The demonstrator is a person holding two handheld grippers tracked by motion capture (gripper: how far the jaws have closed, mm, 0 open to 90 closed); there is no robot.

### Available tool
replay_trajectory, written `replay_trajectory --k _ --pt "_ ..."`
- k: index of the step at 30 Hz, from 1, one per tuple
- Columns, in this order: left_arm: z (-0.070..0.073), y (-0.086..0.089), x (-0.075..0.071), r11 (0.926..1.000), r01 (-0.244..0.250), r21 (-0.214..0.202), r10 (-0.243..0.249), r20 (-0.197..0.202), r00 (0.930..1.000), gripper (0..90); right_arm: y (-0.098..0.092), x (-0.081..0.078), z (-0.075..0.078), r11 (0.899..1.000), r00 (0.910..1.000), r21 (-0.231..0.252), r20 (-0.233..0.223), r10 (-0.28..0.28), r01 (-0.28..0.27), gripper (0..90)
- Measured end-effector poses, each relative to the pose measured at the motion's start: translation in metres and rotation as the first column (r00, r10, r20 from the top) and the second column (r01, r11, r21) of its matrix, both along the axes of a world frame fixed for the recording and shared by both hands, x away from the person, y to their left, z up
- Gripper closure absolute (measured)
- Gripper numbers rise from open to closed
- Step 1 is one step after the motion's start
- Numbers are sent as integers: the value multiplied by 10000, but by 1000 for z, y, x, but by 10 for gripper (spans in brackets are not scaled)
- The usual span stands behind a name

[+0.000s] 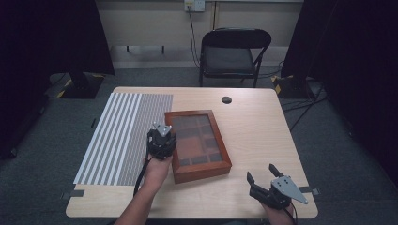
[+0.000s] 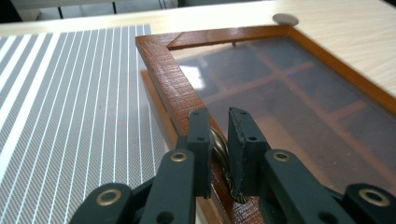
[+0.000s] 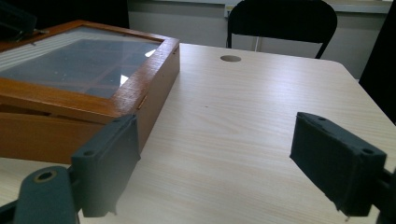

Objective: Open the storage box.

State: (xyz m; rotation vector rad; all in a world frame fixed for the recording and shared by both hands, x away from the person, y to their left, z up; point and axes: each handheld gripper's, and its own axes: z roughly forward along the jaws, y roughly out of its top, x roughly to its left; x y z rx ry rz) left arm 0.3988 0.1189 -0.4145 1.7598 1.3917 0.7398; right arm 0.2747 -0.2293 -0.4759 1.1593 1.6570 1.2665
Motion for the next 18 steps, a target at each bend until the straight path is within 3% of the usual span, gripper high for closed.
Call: replay_trajectory --k 11,18 --pt "25 -8 1 9997 200 145 -203 218 9996 802 22 -1 7 9970 9969 -129 140 768 -766 147" --pt "34 -12 3 9993 255 261 -261 251 9993 803 48 -1 10 9879 9879 -308 247 1530 -1523 148"
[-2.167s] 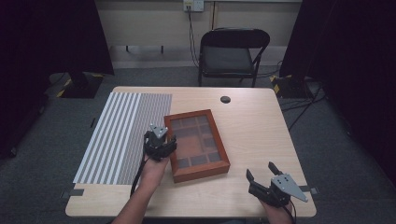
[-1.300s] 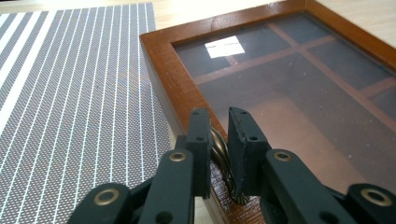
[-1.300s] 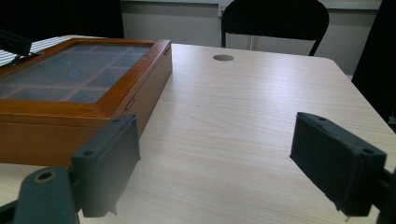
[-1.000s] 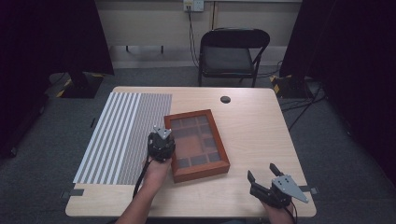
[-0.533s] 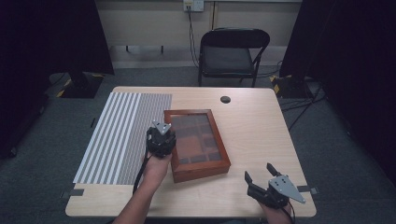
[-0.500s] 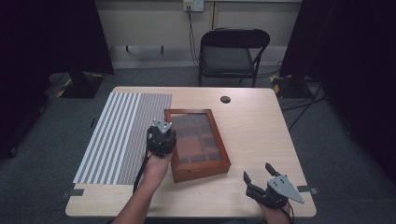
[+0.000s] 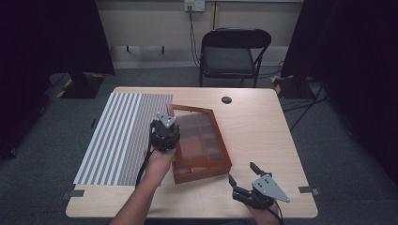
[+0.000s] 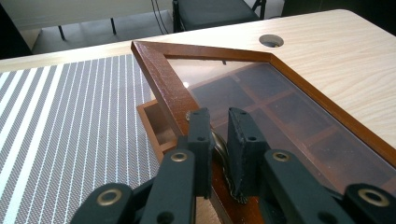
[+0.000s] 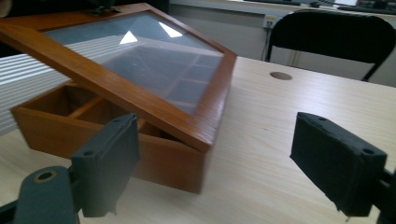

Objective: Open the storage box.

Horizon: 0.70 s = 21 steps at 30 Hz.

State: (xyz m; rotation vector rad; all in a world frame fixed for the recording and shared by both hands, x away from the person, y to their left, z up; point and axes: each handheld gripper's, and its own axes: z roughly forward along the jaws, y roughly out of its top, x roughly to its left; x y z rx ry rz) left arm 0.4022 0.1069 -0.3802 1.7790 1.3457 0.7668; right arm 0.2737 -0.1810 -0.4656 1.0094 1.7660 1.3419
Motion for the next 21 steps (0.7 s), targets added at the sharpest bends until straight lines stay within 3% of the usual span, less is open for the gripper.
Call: replay_trajectory --k 13,20,21 --pt "22 -14 1 9992 235 324 -244 295 9993 804 46 4 3 9952 9957 -438 282 884 -872 151" --pt "29 -21 2 9993 256 257 -267 441 9987 806 67 12 11 9923 9931 -763 591 1017 -971 248" --pt "30 -21 2 9987 302 407 -320 437 9985 806 69 13 12 9915 9925 -813 604 1062 -1011 262"
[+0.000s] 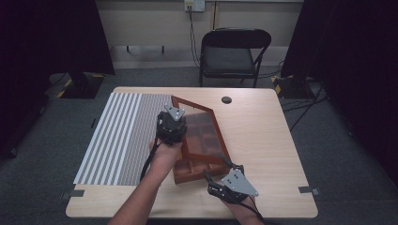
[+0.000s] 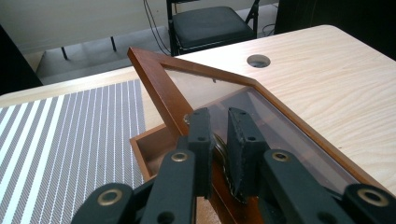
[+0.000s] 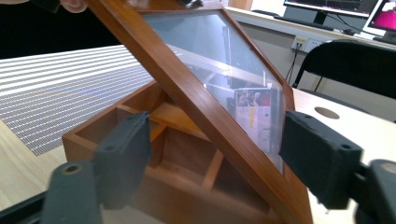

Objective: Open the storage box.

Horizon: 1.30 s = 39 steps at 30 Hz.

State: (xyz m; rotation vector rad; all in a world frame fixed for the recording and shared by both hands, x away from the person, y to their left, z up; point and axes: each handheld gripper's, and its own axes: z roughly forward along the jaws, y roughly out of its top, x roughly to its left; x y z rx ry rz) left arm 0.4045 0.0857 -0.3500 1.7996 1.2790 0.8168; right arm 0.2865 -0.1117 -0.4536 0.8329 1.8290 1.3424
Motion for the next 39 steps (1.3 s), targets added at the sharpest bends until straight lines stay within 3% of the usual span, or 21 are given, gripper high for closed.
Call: replay_trajectory --k 6,12,19,22,28,33,37,39 --pt "2 -3 0 9999 -43 -148 44 64 10000 807 15 7 5 9994 9997 -336 225 -11 18 367" --pt "4 -3 0 9999 -5 -118 6 47 10000 809 27 12 5 9950 9989 -999 473 74 -27 449" --pt "4 -3 0 9996 -28 -286 30 83 10000 809 30 12 5 9910 9943 -1257 1017 -333 461 607" --pt "4 -3 0 9994 -17 -343 20 95 10000 809 35 8 2 9826 9861 -1682 1581 -515 783 650" --pt "6 -2 0 9979 134 -627 -120 228 9997 805 37 5 2 9718 9744 -2038 2123 -746 1188 692" --pt "11 3 1 9934 206 -1127 -160 411 9990 601 36 4 4 9724 9710 -1892 2200 -934 1364 706" --pt "14 11 1 9875 336 -1539 -251 574 9980 409 30 5 8 9784 9705 -1493 2154 -1088 1428 722" --pt "15 15 -1 9823 387 -1834 -262 702 9972 235 28 5 10 9794 9701 -1412 2155 -1118 1443 728"
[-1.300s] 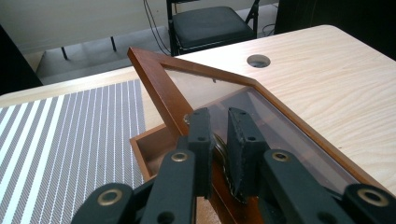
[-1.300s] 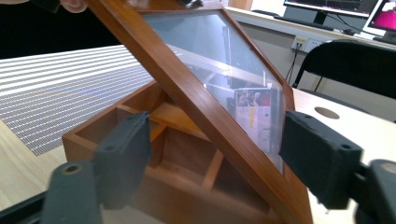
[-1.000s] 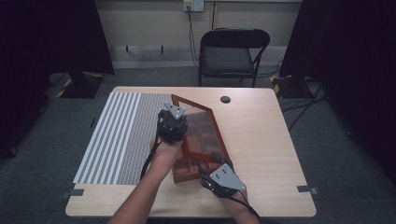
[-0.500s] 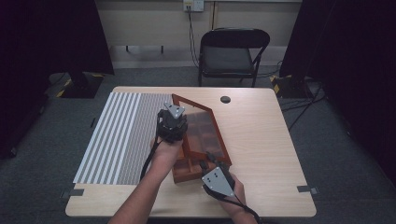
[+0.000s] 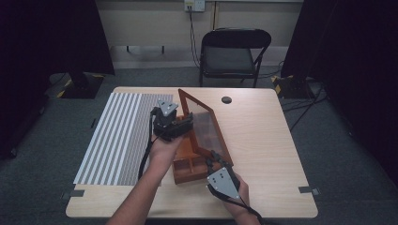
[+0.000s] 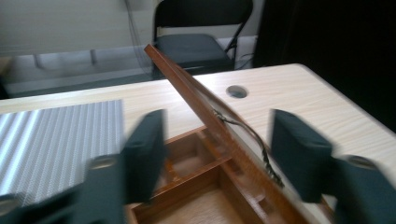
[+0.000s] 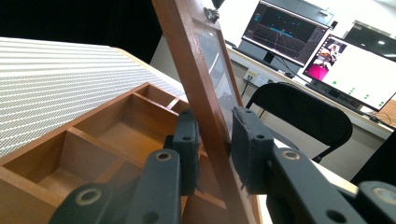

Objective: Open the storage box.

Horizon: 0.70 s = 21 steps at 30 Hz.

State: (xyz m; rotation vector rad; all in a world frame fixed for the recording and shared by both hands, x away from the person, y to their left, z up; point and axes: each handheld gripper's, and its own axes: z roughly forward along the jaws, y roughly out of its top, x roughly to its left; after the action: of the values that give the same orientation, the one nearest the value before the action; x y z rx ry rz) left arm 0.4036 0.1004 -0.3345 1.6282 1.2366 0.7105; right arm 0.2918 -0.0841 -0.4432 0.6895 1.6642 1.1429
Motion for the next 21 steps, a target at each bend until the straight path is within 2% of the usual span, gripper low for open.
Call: replay_trajectory --k 2,4,6,8,10,14,21 --pt "1 3 -2 9999 50 -88 -49 148 9999 153 -2 0 1 10000 10000 55 15 -6 6 733" --pt "1 5 -4 9998 -59 -168 63 236 9997 142 -3 0 2 9999 10000 93 38 -53 53 739" --pt "1 10 -5 10000 -52 -31 53 246 9997 124 -5 0 3 9998 9999 144 66 -99 98 745" --pt "0 15 -7 9999 -98 135 94 330 9994 123 -7 1 4 9997 9999 196 101 -141 139 752" --pt "-2 20 -9 10000 -83 51 80 492 9988 122 -10 1 6 9994 9997 278 116 -196 193 761" --pt "-7 29 -14 9997 -69 247 51 700 9975 122 -16 2 10 9982 9992 483 168 -362 354 780" --pt "-16 38 -16 9993 -234 303 217 538 9983 122 -34 5 17 9909 9970 1115 70 -767 755 814"
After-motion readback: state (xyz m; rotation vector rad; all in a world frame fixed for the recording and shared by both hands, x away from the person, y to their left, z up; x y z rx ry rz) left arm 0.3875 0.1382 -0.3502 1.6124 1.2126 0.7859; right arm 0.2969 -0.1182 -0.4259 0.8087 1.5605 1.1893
